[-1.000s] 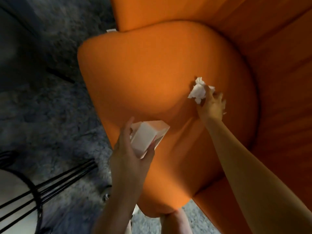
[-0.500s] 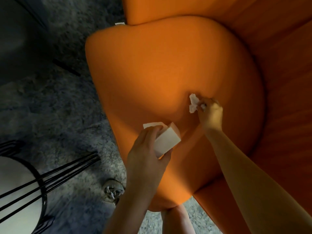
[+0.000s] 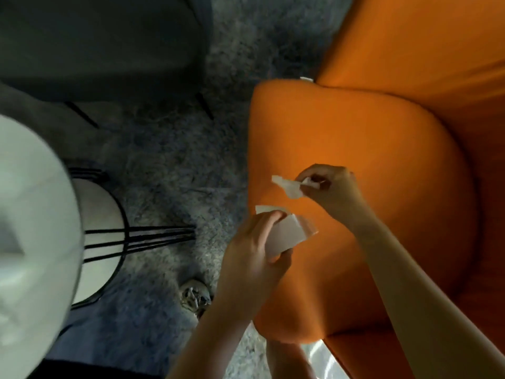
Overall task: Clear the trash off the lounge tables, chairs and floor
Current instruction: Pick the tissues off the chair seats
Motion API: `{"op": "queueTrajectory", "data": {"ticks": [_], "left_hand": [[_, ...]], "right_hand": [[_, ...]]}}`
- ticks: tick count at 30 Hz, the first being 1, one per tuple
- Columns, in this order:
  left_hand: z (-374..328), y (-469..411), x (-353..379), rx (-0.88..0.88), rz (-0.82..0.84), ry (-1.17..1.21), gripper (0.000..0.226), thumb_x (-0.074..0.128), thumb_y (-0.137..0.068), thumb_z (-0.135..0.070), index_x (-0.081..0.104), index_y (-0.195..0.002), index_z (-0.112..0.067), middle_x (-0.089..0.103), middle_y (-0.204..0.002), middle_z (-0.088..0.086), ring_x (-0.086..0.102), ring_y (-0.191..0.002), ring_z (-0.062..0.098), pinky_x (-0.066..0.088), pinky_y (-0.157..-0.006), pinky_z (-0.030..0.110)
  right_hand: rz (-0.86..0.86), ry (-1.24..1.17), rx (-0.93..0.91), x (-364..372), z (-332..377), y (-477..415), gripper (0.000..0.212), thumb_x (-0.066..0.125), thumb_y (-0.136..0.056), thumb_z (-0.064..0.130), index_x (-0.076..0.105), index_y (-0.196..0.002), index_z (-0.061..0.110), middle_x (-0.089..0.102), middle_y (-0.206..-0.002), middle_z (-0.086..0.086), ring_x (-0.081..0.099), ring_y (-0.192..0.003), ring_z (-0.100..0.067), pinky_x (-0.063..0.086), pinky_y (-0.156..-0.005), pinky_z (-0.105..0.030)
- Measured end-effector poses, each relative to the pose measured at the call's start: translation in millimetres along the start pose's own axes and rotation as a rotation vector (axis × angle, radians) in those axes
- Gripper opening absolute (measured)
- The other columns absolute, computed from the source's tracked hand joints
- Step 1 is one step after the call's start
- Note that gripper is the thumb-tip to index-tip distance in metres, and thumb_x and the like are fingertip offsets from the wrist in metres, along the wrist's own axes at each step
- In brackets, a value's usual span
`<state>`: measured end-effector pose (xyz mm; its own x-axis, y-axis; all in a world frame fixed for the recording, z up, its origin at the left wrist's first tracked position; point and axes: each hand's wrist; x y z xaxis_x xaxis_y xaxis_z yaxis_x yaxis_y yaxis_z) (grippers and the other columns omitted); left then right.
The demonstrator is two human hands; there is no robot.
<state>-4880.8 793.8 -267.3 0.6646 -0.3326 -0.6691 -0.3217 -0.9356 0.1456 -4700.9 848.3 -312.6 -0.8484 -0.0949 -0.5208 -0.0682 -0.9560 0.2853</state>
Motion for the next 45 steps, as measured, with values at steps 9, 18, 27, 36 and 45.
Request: {"op": "queueTrajectory", "data": {"ticks": [9, 18, 27, 36, 45], "left_hand": [[45.3, 59.6, -119.3, -0.115, -0.247, 0.019, 0.053, 0.07, -0.07, -0.025, 0.052, -0.12, -0.025, 0.062, -0.114, -0.002, 0.053, -0.097, 0.007, 0.043, -0.075, 0.012], [100.3, 144.3, -234.8, -0.168, -0.51, 0.022, 0.059, 0.067, -0.069, -0.03, 0.048, -0.124, -0.038, 0.035, -0.126, -0.008, 0.045, -0.107, 0.004, 0.042, -0.085, 0.008], [158.5, 215.0, -310.1, -0.264, -0.58, -0.138, 0.062, 0.077, -0.061, -0.038, 0.061, -0.12, -0.03, 0.052, -0.101, 0.002, 0.044, -0.093, 0.015, 0.047, -0.07, 0.03], [246.4, 361.4, -356.7, -0.741, -0.396, 0.046, 0.055, 0.071, -0.067, -0.058, 0.063, -0.117, -0.037, 0.049, -0.094, -0.022, 0.049, -0.085, -0.002, 0.041, -0.072, 0.012], [343.4, 494.5, -256.2, -1.322, -0.314, 0.333, 0.056, 0.078, -0.071, -0.041, 0.059, -0.122, -0.027, 0.062, -0.118, -0.004, 0.057, -0.1, 0.008, 0.04, -0.077, 0.019]], "right_hand": [[0.793, -0.017, -0.108, 93.5, 167.5, -8.9, 0.017, 0.057, -0.09, 0.006, 0.066, -0.096, 0.019, 0.067, -0.092, 0.005, 0.063, -0.078, 0.004, 0.05, -0.068, -0.015], [1.112, 0.04, -0.05, 205.1, 300.9, 11.4, 0.021, 0.064, -0.083, 0.003, 0.066, -0.102, 0.01, 0.068, -0.102, 0.0, 0.061, -0.089, 0.0, 0.047, -0.071, -0.007], [1.209, 0.32, -0.251, 323.8, 390.2, 44.6, 0.024, 0.073, -0.076, 0.006, 0.07, -0.099, 0.008, 0.07, -0.098, -0.009, 0.065, -0.094, -0.02, 0.053, -0.082, -0.026], [0.964, 0.405, -0.377, 412.2, 431.2, 64.3, 0.024, 0.074, -0.071, 0.002, 0.071, -0.092, 0.014, 0.07, -0.082, 0.0, 0.063, -0.075, -0.008, 0.044, -0.062, -0.013], [0.902, 0.35, -0.385, 488.9, 418.0, 95.9, 0.025, 0.075, -0.069, -0.002, 0.07, -0.089, 0.014, 0.065, -0.075, 0.001, 0.059, -0.067, -0.01, 0.05, -0.068, -0.023]]}}
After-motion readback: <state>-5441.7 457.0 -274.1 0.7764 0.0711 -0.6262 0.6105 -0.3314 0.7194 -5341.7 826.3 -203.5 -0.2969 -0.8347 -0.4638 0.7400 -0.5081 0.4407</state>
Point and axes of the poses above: each hand's wrist, its own y-axis away from the middle knuckle, its own x-axis out of the palm, z = x × y
